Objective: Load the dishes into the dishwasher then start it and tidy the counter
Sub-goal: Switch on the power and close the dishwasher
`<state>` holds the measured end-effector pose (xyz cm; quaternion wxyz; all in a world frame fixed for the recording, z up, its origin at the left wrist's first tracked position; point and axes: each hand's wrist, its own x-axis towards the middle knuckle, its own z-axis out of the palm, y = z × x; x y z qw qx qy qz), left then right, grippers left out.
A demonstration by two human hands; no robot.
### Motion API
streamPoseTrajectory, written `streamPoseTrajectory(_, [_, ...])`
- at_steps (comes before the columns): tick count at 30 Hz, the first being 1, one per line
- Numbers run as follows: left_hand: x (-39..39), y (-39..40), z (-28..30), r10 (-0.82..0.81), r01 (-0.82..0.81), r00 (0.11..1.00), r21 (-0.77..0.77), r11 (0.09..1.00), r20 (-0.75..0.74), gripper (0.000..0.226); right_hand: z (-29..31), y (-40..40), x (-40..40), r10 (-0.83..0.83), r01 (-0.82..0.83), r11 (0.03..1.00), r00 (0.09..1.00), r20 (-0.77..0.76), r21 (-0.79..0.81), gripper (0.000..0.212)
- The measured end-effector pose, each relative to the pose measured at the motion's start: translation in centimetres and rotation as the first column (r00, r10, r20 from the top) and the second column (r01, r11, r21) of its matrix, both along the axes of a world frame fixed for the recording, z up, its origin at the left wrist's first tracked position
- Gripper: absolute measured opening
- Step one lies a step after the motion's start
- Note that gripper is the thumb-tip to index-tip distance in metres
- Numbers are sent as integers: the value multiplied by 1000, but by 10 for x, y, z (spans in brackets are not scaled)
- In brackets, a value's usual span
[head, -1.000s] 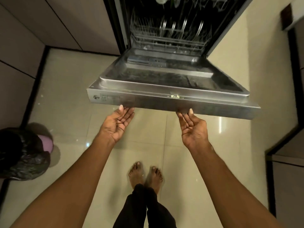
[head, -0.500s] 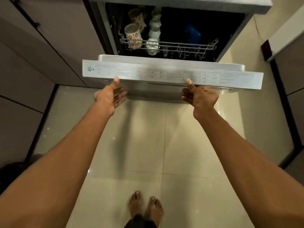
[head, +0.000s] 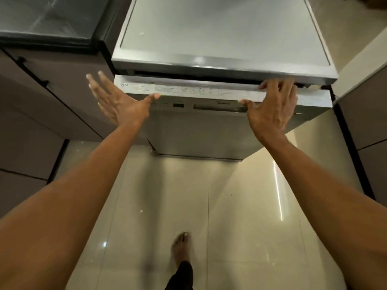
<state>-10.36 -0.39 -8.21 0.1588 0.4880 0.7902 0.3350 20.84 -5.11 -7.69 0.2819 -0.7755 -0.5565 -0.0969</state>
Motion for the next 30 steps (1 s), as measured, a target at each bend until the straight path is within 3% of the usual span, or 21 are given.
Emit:
streamPoseTrajectory(5, [-6,49,7,-212,253,931,110,961,-298,117,8,46,13,139,-112,976,981,137,-186,83])
streamPoseTrajectory(8, [-7,69,9,-294,376,857,123,918,-424,92,6,61,21,221,-161,940,959,178,-301,78])
streamPoseTrajectory(11, [-11,75,5,-355,468,791,119,876,-498,87,5,65,25,244,-168,928,949,201,-332,75])
streamPoseTrajectory(23, [-12,78,0,-281,434,774,153,888,-568,82,-2,67,18,175,-131,968,964,199,-214,68])
streamPoseTrajectory(30, [-14,80,4,-291,427,750,97,899,-594,81,-7,70,19,170,-131,970,967,188,-204,70])
